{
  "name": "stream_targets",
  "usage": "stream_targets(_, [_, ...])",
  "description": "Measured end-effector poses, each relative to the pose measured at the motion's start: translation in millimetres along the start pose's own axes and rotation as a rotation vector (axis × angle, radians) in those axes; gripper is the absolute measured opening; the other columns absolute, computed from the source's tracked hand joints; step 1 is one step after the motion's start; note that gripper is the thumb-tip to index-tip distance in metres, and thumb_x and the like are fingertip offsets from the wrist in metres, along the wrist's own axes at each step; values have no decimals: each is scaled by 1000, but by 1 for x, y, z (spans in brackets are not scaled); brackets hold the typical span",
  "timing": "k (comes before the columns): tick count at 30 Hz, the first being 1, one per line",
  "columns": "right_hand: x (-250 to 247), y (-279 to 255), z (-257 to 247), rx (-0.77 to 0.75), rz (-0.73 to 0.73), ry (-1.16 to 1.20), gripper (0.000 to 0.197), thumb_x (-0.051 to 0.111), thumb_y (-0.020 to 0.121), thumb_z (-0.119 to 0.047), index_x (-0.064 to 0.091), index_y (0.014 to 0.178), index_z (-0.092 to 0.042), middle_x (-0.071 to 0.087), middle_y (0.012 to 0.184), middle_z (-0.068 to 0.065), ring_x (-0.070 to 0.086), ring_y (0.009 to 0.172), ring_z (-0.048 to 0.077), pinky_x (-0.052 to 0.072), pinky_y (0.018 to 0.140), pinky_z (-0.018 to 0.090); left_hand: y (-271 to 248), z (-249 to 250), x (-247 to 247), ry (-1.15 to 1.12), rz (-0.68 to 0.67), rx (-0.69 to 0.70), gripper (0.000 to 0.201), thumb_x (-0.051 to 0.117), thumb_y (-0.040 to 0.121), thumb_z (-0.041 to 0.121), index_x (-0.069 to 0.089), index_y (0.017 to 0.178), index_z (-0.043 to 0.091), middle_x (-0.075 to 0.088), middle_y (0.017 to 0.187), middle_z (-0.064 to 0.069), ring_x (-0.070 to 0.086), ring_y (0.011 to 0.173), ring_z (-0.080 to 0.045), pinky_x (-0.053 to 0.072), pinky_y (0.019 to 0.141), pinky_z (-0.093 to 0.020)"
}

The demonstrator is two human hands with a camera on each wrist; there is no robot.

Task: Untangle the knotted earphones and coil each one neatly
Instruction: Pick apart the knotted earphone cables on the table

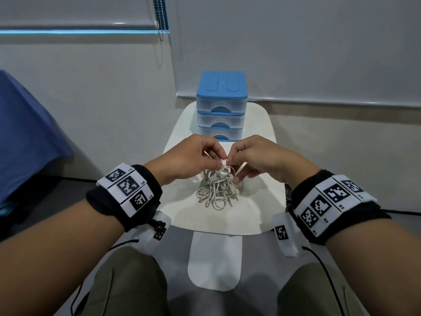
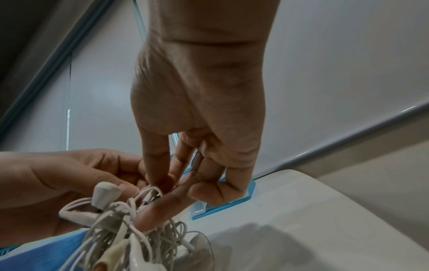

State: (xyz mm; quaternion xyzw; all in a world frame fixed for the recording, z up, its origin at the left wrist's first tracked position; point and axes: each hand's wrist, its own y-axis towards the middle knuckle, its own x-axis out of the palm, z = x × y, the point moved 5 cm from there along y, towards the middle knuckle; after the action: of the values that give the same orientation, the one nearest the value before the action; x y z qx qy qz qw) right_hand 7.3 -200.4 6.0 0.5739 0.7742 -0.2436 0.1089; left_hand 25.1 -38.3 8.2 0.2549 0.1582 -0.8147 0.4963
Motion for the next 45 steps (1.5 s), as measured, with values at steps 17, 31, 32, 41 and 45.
stream_targets(17, [-12,7,3,-120,242,-145,13,53,100,-9,61,91,-5,76,75,14,76,67,28,64,67,39,-4,0,-5,48,42,22,32,72,90,5,60,112,25,75,101,1,73,90,-19,58,87,-41])
stream_targets(31, [-30,0,-3,-128,146,-370,29,58,86,-3,78,78,-23,66,70,-2,61,73,17,54,73,38,-4,3,13,302,-63,23,21,92,74,35,75,80,23,74,77,10,62,59,2,46,60,-14])
stream_targets(32, [-29,-1,-3,-126,122,-370,24,60,86,-4,77,79,-21,66,70,-2,61,72,17,51,71,36,-3,4,14,298,-60,35,20,92,75,33,75,81,23,74,78,10,61,58,2,45,60,-14])
stream_targets(41, [-23,0,-1,-157,-22,-478,6,72,89,-9,72,84,-12,74,76,11,60,60,12,47,63,25,-3,12,18,371,-21,113,10,82,81,16,74,86,22,71,74,13,58,60,6,41,60,-12])
stream_targets(45, [-18,1,1,-130,-14,-484,6,73,86,-5,74,83,-9,72,67,3,62,59,12,48,63,23,-4,12,22,347,-45,114,16,80,78,9,71,88,19,69,77,11,59,61,2,50,65,-18])
